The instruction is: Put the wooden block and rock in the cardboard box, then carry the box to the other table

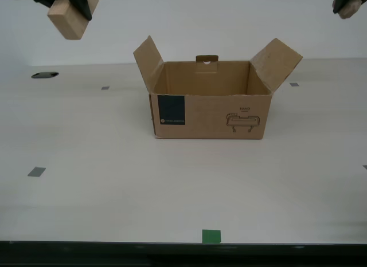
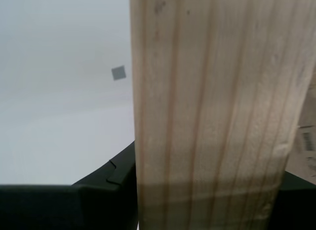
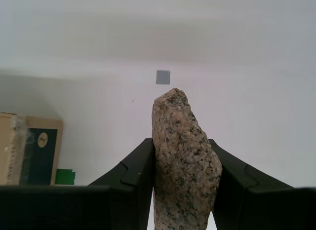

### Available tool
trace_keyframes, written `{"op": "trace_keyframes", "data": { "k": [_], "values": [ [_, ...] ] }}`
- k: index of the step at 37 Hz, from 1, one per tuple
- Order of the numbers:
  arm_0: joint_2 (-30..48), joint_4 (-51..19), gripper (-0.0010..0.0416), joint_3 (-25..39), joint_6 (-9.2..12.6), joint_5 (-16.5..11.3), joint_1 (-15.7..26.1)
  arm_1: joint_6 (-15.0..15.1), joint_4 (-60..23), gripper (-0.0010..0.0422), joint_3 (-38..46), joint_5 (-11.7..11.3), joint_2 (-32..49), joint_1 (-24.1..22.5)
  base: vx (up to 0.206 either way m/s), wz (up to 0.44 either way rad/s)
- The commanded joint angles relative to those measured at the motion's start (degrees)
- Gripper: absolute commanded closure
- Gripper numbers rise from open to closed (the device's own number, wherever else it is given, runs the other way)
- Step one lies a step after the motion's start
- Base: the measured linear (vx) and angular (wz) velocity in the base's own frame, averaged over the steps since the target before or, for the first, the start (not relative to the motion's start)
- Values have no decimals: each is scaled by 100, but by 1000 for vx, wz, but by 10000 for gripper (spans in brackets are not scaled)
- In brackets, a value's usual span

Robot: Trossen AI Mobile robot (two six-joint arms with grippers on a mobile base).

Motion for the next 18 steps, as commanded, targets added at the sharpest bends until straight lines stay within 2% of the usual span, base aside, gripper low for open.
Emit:
{"op": "trace_keyframes", "data": {
  "k": [1,11,18],
  "values": [
    [-227,-15,407,7,44,-37,46,90,-24,413,197,24,-4,-151,0,0],
    [-859,-39,407,7,98,-94,254,282,-48,413,592,52,-4,-516,0,0],
    [-1204,-35,407,7,151,-490,433,304,-42,413,697,546,-4,-688,0,0]
  ]
}}
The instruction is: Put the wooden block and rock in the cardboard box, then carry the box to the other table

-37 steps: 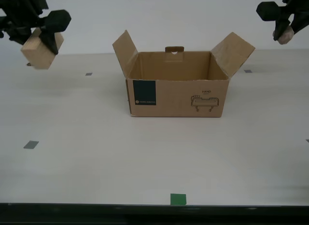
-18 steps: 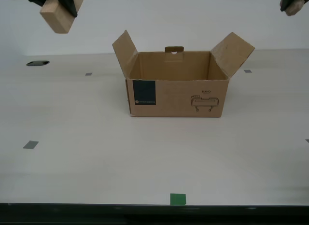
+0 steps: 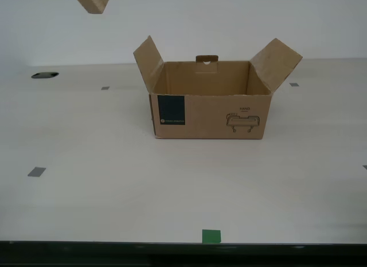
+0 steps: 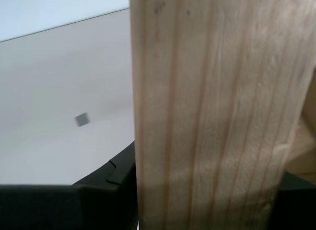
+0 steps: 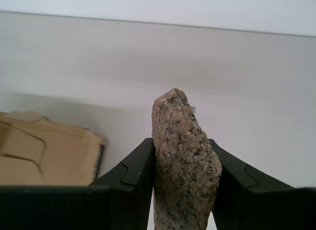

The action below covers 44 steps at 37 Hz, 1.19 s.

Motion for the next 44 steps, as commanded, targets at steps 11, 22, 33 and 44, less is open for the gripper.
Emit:
{"op": "trace_keyframes", "data": {
  "k": [11,22,33,44],
  "values": [
    [-435,4,407,9,37,-271,470,118,24,413,50,269,-4,-308,0,0],
    [-470,2,407,9,31,-776,776,588,68,413,48,271,-4,-595,0,0],
    [-470,-2,406,9,24,-831,885,782,271,413,17,789,-4,-741,0,0],
    [-470,-2,407,9,-4,-1674,951,1080,595,413,17,1217,-4,-831,0,0]
  ]
}}
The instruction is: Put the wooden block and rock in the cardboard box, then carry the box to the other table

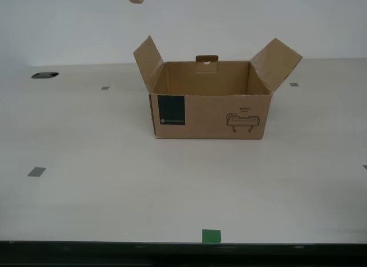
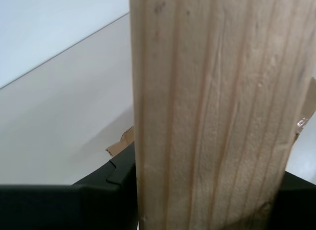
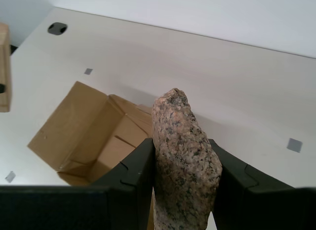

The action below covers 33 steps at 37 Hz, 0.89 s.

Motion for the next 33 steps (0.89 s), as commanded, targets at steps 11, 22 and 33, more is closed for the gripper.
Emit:
{"op": "trace_keyframes", "data": {
  "k": [11,22,33],
  "values": [
    [-11,15,407,0,-70,-74,208,363,297,413,0,72,15,-315,0,0],
    [-103,352,407,-848,-94,-79,326,428,1279,413,-566,461,15,-433,0,0],
    [-271,1113,407,-1856,7,-181,461,114,2079,413,-1331,463,15,-444,0,0]
  ]
}}
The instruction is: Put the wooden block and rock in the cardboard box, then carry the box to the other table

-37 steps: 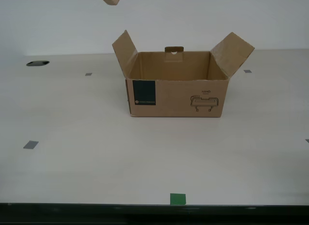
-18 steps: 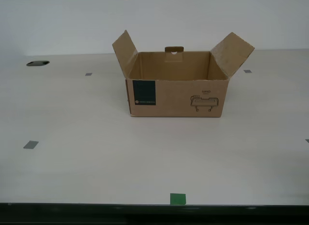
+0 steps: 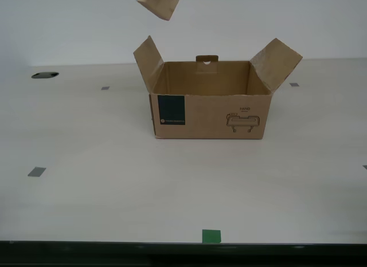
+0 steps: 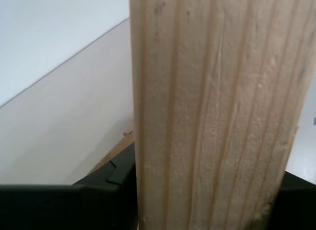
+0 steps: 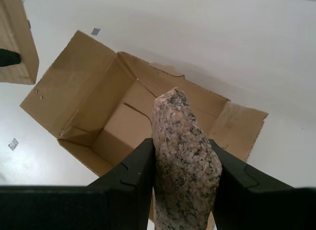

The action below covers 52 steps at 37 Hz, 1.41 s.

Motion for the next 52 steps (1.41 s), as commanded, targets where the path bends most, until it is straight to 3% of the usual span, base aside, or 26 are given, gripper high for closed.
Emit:
{"op": "trace_keyframes", "data": {
  "k": [1,7,14,25,29,41,46,52],
  "values": [
    [-52,299,407,-267,7,-107,74,-199,354,413,-234,44,0,-22,0,0],
    [-87,824,407,-656,70,-107,240,-529,815,413,-610,44,0,-83,0,0],
    [-87,1504,407,-1095,155,-105,461,-603,1248,413,-953,42,0,-210,0,0],
    [-85,2677,407,-1821,378,-98,671,-1123,2330,413,-1591,15,0,-269,0,0],
    [-85,3233,406,-2179,588,-98,706,-1143,2433,413,-1703,-13,0,-271,0,0],
    [-85,4546,407,-3095,719,-33,728,-1150,2920,413,-2052,-205,0,-334,0,0],
    [-85,4830,406,-3270,903,39,745,-1082,3108,413,-2151,-623,0,-459,0,0],
    [-85,5031,406,-3379,914,59,748,-1123,3268,412,-2184,-667,0,-538,0,0]
  ]
}}
